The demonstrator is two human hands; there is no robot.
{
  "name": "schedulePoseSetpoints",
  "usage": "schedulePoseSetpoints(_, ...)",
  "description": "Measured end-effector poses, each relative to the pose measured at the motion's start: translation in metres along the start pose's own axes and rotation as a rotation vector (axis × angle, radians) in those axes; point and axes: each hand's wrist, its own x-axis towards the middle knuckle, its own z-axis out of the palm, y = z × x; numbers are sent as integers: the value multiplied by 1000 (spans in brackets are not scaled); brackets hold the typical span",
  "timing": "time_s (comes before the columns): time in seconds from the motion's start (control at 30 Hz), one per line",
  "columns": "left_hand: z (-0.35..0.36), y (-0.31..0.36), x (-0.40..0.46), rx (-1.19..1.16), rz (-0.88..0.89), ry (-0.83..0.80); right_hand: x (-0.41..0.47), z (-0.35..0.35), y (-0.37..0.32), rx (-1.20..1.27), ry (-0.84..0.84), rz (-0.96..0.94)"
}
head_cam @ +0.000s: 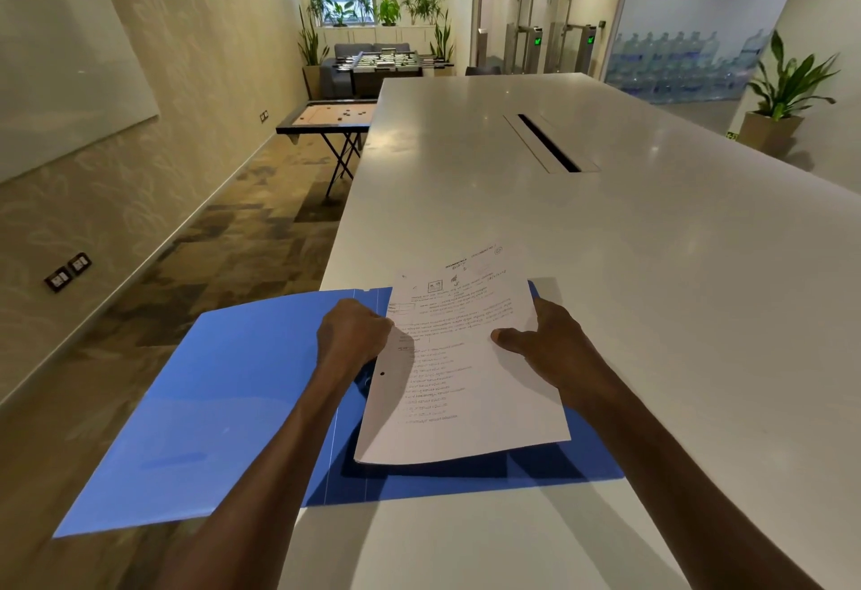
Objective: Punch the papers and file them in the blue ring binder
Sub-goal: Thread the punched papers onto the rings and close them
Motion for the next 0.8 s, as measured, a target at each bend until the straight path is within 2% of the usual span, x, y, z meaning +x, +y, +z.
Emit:
schedulePoseSetpoints(0.2, 1, -7, -2, -20, 108, -11, 0, -2, 1, -3, 6, 11)
schedulePoseSetpoints(0.4, -5, -8, -10, -126, 3, -131, -2, -2, 5, -5, 19, 23)
schedulePoseSetpoints(0.57, -20, -12, -21, -136, -4, -224, -4, 0, 11, 0, 31, 35)
schedulePoseSetpoints(0.8, -44, -17, -20, -105, -44, -512, -1, 2, 16, -6, 38, 45)
